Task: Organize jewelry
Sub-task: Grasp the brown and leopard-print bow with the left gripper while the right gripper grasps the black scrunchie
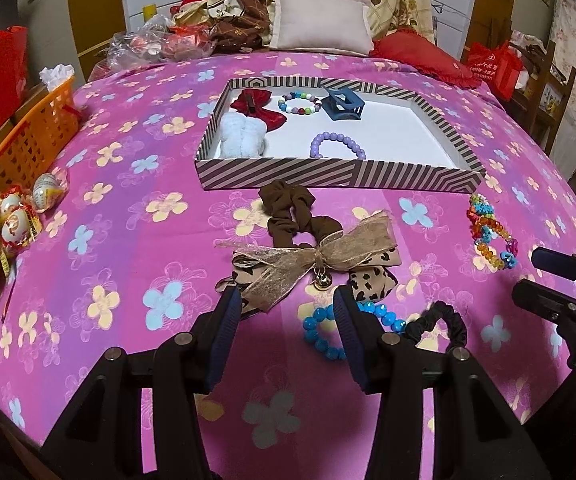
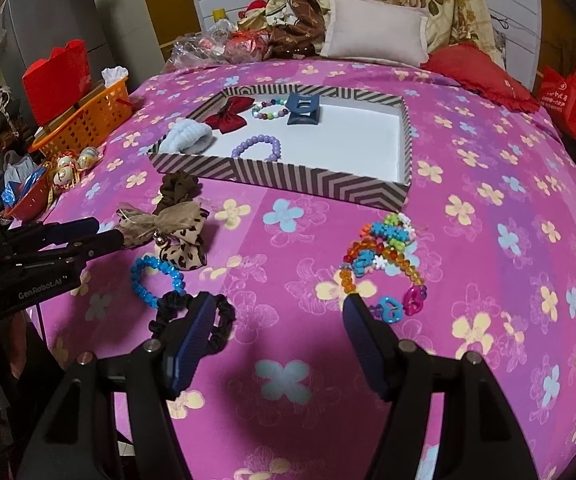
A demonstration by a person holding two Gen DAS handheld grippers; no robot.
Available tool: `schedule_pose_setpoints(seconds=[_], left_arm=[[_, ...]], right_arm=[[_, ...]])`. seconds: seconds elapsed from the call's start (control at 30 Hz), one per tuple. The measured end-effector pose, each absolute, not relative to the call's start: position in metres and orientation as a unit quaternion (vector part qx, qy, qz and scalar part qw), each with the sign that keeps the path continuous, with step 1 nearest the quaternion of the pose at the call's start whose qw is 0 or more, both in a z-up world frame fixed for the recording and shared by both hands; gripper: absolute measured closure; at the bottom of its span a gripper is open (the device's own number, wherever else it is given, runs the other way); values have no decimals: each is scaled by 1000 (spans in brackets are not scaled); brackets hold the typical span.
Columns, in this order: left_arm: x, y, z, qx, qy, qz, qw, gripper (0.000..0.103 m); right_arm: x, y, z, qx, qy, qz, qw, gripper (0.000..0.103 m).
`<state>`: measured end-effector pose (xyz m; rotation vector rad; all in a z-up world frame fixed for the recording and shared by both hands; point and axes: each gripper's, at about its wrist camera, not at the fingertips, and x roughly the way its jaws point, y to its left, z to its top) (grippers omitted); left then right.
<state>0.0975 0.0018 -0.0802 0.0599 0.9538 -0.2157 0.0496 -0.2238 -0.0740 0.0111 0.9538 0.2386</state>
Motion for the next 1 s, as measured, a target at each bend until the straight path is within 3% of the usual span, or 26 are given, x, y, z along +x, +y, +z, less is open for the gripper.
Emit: schedule_pose_setpoints(seconds=[0.93,0.97,1.0], left_arm=[[137,-26,-107,100,466,-243,845,70],[138,-26,-108,98,465,-246,845,70],[139,-26,-109,93,464,-249,845,77]], right_arm=[[68,-229,-80,16,465,107,879,28],[69,-228,-81,16,467,106,878,28],[70,-228,-82,16,468,106,877,28]])
